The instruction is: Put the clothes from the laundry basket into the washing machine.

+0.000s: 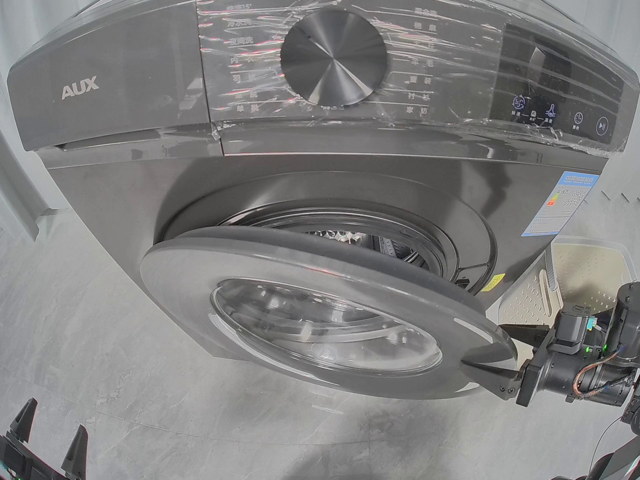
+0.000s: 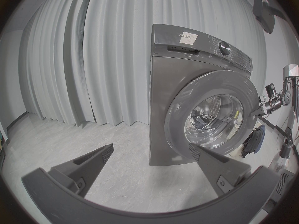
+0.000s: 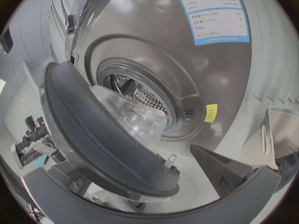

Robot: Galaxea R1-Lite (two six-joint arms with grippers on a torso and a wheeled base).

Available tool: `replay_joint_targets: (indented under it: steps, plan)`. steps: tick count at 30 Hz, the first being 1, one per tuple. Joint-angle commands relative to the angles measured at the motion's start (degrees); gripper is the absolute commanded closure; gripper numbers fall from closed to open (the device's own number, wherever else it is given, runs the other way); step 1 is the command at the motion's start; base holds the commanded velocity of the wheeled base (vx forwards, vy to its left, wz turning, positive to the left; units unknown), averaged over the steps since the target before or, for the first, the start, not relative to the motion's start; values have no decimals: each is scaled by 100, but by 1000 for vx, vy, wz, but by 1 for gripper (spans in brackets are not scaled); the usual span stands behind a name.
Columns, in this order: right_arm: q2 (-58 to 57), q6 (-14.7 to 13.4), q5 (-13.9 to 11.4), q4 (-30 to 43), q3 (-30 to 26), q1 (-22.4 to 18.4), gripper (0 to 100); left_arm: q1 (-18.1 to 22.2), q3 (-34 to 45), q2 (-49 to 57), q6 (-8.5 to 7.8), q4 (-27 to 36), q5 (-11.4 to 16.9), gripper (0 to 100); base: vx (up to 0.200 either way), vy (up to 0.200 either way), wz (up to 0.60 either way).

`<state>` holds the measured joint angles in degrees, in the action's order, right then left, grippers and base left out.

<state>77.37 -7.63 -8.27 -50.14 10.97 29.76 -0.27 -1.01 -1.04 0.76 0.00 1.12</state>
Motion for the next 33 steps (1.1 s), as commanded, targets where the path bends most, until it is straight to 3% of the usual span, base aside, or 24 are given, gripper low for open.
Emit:
replay_joint_targets:
  steps: [1, 6, 12, 21, 26, 33]
  plan:
    - [-56, 34, 18, -22, 81, -5, 0, 0, 92, 86, 4, 0, 2, 0, -200, 0, 0]
    - [120, 51, 9, -40, 116, 65, 0, 0, 92, 86, 4, 0, 2, 0, -200, 0, 0]
    - [85, 42, -17, -49, -78, 373, 0, 0, 92, 86, 4, 0, 2, 0, 0, 0, 0]
    - [76, 42, -8, -84, -183, 320, 0, 0, 92, 86, 4, 0, 2, 0, 0, 0, 0]
    - [190, 42, 9, -84, 10, 329, 0, 0, 92, 86, 4, 0, 2, 0, -200, 0, 0]
    - [217, 42, -26, -75, -183, 514, 0, 0, 92, 86, 4, 0, 2, 0, -114, 0, 0]
